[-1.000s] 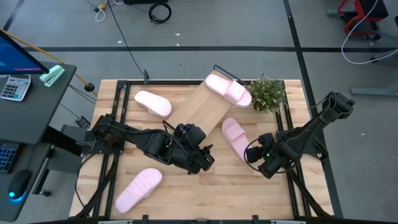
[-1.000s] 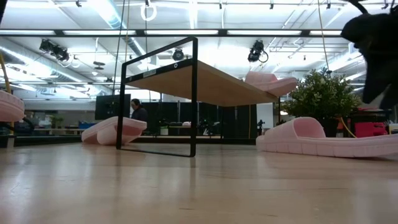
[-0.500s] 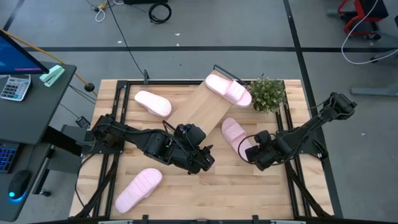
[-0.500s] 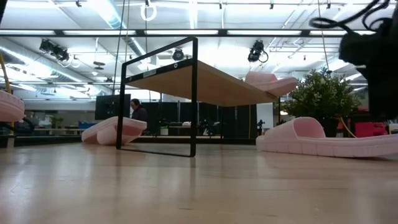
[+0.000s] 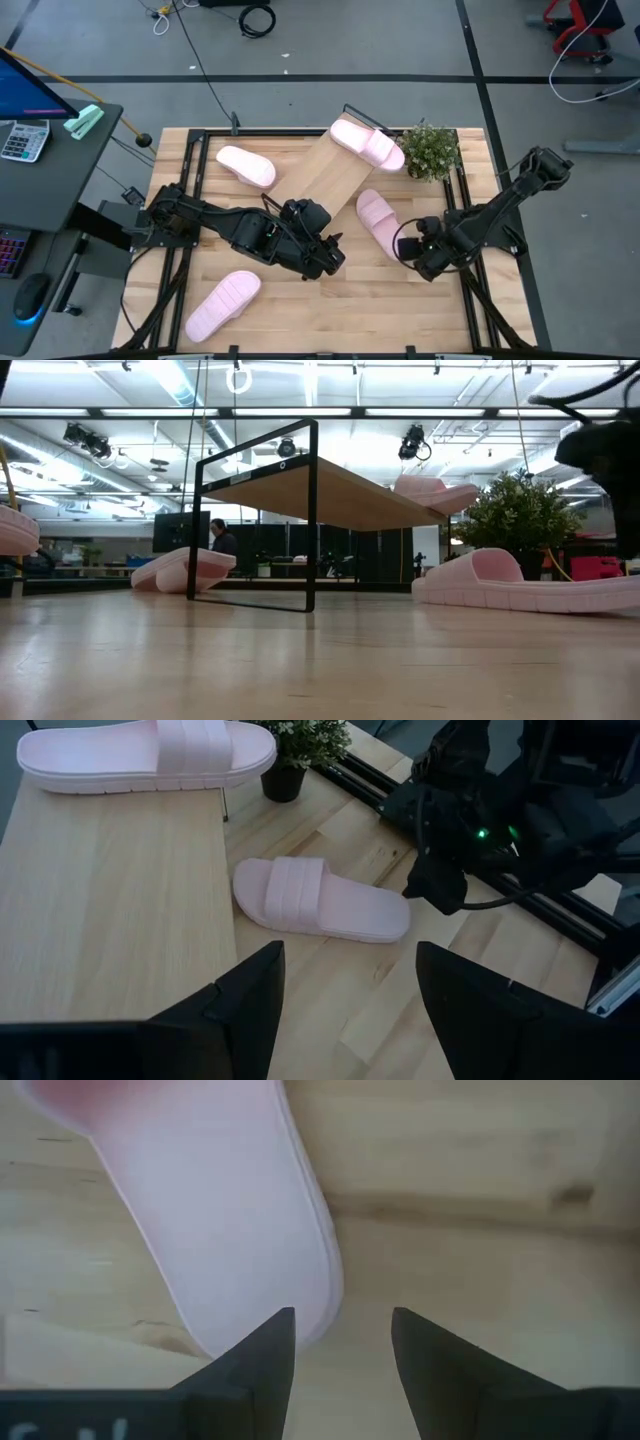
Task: Pick and place slides into the shelf
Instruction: Put the top right pink slide on the shelf
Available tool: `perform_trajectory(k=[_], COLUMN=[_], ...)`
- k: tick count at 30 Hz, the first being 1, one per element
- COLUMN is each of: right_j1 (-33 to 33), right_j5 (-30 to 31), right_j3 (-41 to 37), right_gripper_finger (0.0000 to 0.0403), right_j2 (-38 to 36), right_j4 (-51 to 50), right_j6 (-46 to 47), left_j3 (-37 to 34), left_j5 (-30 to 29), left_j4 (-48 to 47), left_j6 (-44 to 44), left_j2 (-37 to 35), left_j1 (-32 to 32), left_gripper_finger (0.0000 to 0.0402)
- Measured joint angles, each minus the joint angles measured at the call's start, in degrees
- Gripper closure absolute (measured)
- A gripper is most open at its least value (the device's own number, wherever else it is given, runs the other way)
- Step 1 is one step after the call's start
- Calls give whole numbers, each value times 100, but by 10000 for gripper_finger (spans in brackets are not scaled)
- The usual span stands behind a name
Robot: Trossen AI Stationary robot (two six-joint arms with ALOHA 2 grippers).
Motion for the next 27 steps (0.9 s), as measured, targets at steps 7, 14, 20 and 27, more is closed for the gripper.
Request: perform_trajectory(k=[7,14,20,27], right_j1=[46,46,46,100], right_j5=[259,317,400,708], right_j3=[-74,-76,-80,-83], right_gripper_finger=[228,228,228,228], right_j2=[0,0,2,3], right_j4=[258,28,32,307], right_j6=[441,440,523,-168], left_j3=[0,0,0,0], left_j5=[0,37,37,37], left_j4=[0,84,217,231], left_j6=[2,5,15,17], left_j2=[0,0,0,0], left_j1=[-1,-1,-27,-30], left_gripper_finger=[171,171,171,171])
